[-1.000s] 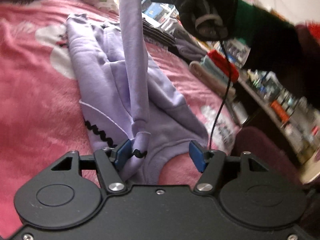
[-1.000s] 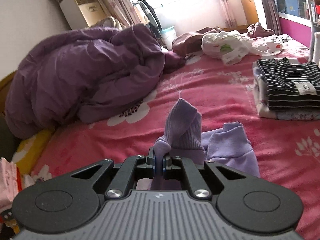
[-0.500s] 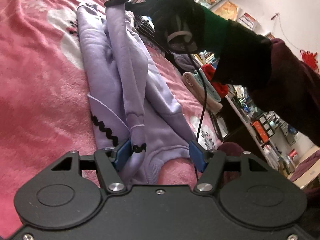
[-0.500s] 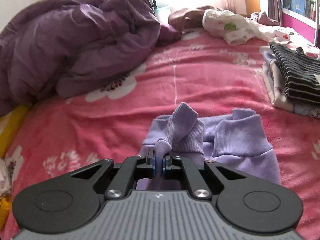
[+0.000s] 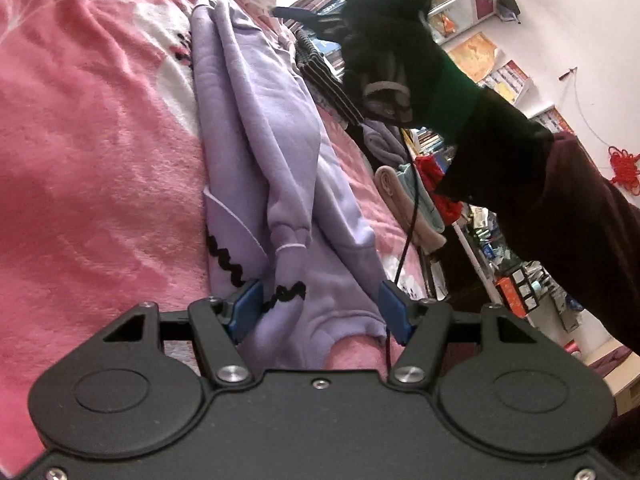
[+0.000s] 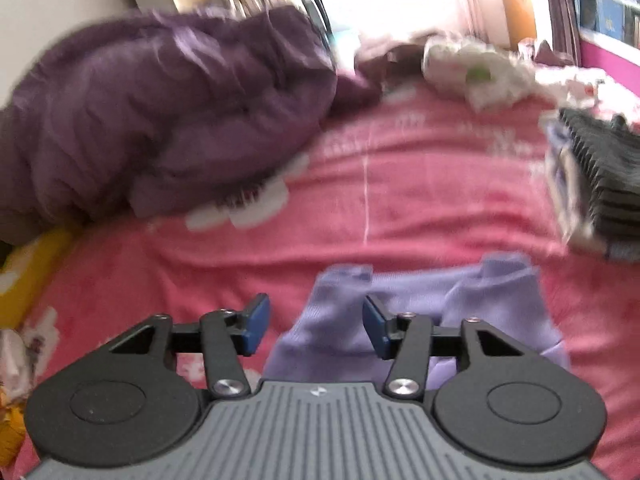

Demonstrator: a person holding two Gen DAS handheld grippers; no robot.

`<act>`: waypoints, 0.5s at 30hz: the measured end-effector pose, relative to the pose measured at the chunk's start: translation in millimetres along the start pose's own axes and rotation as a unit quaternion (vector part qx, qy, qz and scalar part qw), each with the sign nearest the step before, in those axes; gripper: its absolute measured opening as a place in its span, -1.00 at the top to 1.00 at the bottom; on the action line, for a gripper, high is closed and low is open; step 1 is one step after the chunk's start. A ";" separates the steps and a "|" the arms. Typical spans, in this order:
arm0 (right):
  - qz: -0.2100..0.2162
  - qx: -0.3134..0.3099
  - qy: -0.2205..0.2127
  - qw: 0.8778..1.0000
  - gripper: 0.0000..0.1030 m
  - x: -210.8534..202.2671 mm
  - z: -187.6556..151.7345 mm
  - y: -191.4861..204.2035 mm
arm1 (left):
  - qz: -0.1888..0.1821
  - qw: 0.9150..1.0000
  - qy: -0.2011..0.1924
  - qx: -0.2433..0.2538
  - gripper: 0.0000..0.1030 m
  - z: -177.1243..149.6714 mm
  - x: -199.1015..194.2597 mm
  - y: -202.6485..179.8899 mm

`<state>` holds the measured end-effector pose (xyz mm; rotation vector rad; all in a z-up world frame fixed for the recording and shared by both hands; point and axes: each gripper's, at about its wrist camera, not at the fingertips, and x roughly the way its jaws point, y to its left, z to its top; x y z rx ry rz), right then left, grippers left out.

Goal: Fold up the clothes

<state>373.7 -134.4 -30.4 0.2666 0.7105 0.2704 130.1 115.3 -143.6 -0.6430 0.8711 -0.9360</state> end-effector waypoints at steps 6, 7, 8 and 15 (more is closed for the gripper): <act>-0.012 -0.009 0.020 1.000 -0.01 -4.3 -12.3 -29.6 | 0.005 1.000 -0.001 0.000 -0.22 0.8 0.8 0.4; -0.007 -0.014 0.026 1.000 0.01 -1.5 -17.1 -32.1 | 0.005 1.000 -0.001 0.000 -0.22 0.6 1.5 0.9; -0.002 -0.019 0.030 0.999 0.07 2.4 -21.7 -32.4 | 0.004 1.000 -0.001 0.000 -0.22 0.4 2.1 1.5; 0.000 0.003 0.022 1.000 0.79 13.9 -30.6 -38.6 | -0.003 1.000 0.003 -0.007 -0.22 1.9 3.3 6.9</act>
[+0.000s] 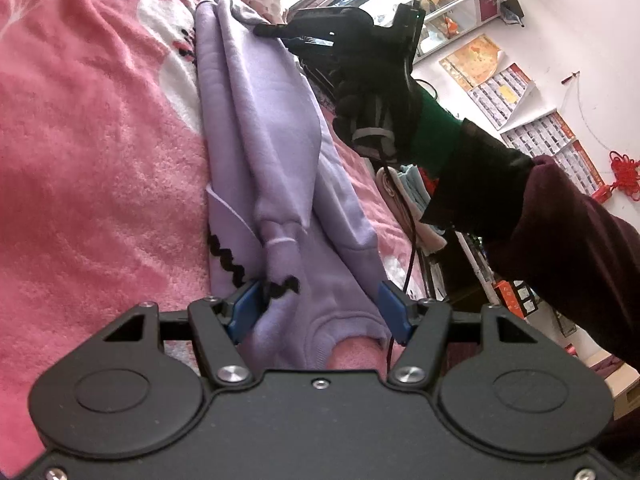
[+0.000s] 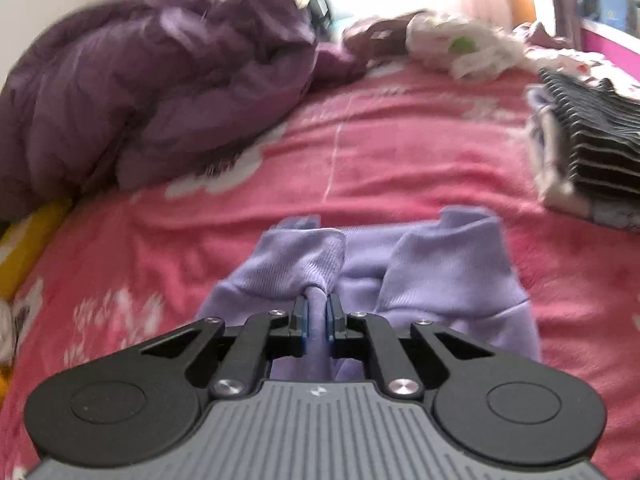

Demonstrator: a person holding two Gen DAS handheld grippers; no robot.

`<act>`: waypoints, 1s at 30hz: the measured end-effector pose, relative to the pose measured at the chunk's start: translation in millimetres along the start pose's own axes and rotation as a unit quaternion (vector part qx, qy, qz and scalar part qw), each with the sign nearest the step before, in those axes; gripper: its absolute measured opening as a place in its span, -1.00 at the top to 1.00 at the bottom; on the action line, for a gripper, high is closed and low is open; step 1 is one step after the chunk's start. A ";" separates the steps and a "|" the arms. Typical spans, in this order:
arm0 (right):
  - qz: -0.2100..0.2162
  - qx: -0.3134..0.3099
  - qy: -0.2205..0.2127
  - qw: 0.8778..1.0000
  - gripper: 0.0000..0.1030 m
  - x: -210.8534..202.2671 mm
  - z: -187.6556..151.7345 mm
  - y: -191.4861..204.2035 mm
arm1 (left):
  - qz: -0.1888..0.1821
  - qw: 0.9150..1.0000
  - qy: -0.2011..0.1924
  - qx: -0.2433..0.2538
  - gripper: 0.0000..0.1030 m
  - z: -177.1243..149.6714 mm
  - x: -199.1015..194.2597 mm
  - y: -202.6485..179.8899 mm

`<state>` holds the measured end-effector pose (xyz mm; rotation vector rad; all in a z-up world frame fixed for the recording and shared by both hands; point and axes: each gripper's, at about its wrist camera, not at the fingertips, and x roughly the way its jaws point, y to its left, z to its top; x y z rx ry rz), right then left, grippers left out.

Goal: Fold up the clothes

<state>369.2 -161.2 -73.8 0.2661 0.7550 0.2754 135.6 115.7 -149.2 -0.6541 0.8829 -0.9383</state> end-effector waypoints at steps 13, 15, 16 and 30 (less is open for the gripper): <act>0.047 -0.161 -0.031 0.985 0.66 -43.8 -14.1 54.2 | 0.010 1.000 0.002 0.005 -0.22 2.0 0.6 -4.7; 0.066 -0.199 0.000 0.978 0.68 -45.5 -25.7 69.6 | 0.015 1.000 0.004 0.010 -0.22 2.1 0.9 -6.8; 0.061 -0.217 0.018 0.974 0.67 -39.3 -34.0 74.8 | 0.019 1.000 0.006 0.015 -0.22 2.3 1.1 -8.7; 0.073 -0.186 -0.045 0.979 0.67 -106.1 -53.1 63.5 | 0.102 0.962 -0.077 0.239 -0.22 12.8 3.9 -83.9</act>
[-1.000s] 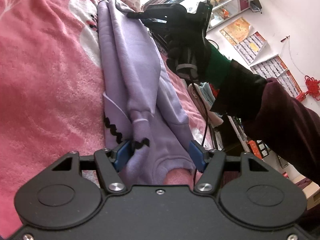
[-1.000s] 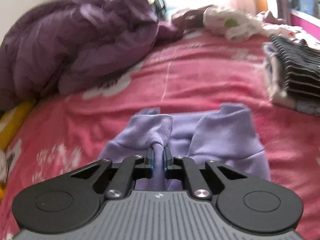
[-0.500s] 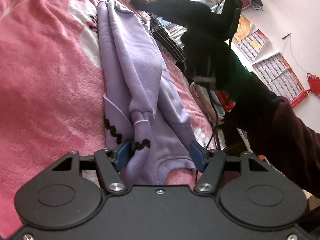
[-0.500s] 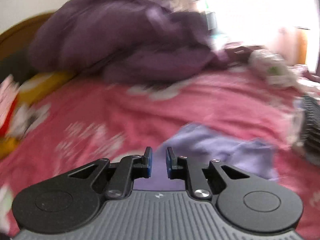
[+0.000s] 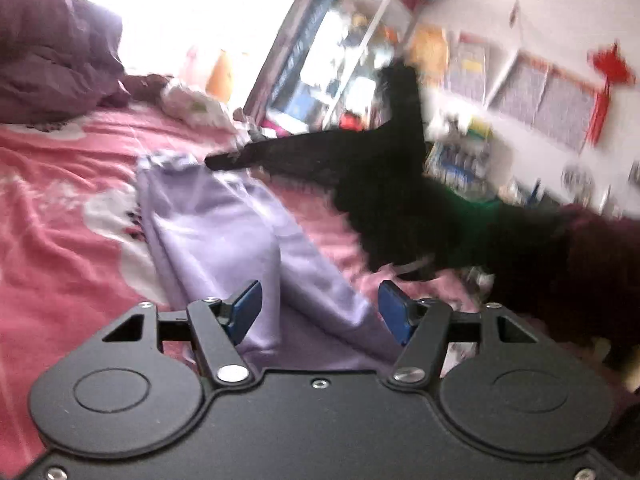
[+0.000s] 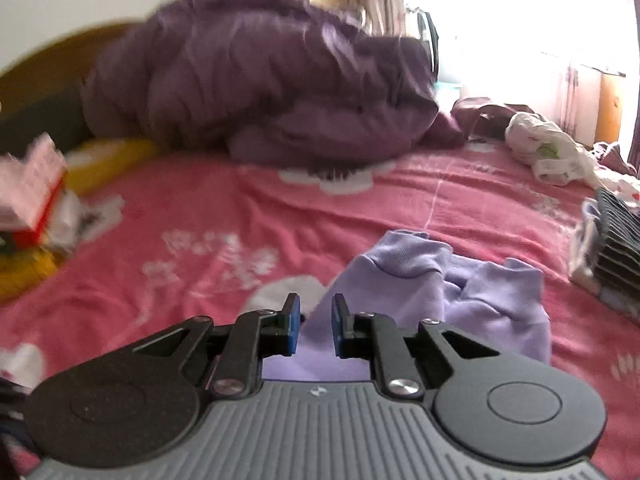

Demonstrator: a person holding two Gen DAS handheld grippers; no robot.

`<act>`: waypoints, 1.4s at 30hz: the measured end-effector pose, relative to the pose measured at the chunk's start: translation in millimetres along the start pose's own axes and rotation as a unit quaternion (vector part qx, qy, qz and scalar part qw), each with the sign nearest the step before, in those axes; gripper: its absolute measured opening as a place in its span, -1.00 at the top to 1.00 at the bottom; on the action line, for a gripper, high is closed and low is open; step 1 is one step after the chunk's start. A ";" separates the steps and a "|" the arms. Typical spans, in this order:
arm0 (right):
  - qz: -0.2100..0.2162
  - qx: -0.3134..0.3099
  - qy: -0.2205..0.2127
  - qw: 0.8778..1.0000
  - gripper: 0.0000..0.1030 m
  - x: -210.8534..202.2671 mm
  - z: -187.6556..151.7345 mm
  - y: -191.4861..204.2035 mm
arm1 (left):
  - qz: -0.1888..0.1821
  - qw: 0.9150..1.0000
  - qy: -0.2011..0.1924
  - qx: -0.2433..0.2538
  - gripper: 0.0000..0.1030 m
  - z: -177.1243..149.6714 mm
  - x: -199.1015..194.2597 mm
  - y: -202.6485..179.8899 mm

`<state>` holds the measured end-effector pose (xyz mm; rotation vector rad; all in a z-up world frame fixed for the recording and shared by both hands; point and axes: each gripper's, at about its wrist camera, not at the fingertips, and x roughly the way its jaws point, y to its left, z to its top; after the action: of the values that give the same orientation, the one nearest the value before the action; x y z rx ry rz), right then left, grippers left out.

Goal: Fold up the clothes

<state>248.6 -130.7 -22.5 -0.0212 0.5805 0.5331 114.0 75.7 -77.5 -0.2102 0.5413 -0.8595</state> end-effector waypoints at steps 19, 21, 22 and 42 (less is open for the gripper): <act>-0.023 0.082 -0.035 0.996 0.57 -154.9 -136.3 -44.0 | 0.121 0.988 0.037 0.093 -0.38 -31.9 4.8 -39.4; -0.026 0.066 -0.031 0.997 0.56 -164.4 -148.3 -41.7 | 0.134 0.984 0.035 0.111 -0.38 -39.7 -2.4 -45.3; -0.027 0.053 -0.027 0.998 0.54 -168.4 -154.6 -39.0 | 0.139 0.983 0.038 0.118 -0.38 -43.5 -4.8 -47.4; -0.091 -0.213 0.035 0.972 0.12 -169.9 -235.2 31.9 | 0.286 0.881 0.128 0.353 -0.26 -106.7 10.1 -76.9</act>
<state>-8.2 -222.6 -126.3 -0.4992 0.5179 0.4709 11.8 22.6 -141.7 0.7174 0.4634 -0.4526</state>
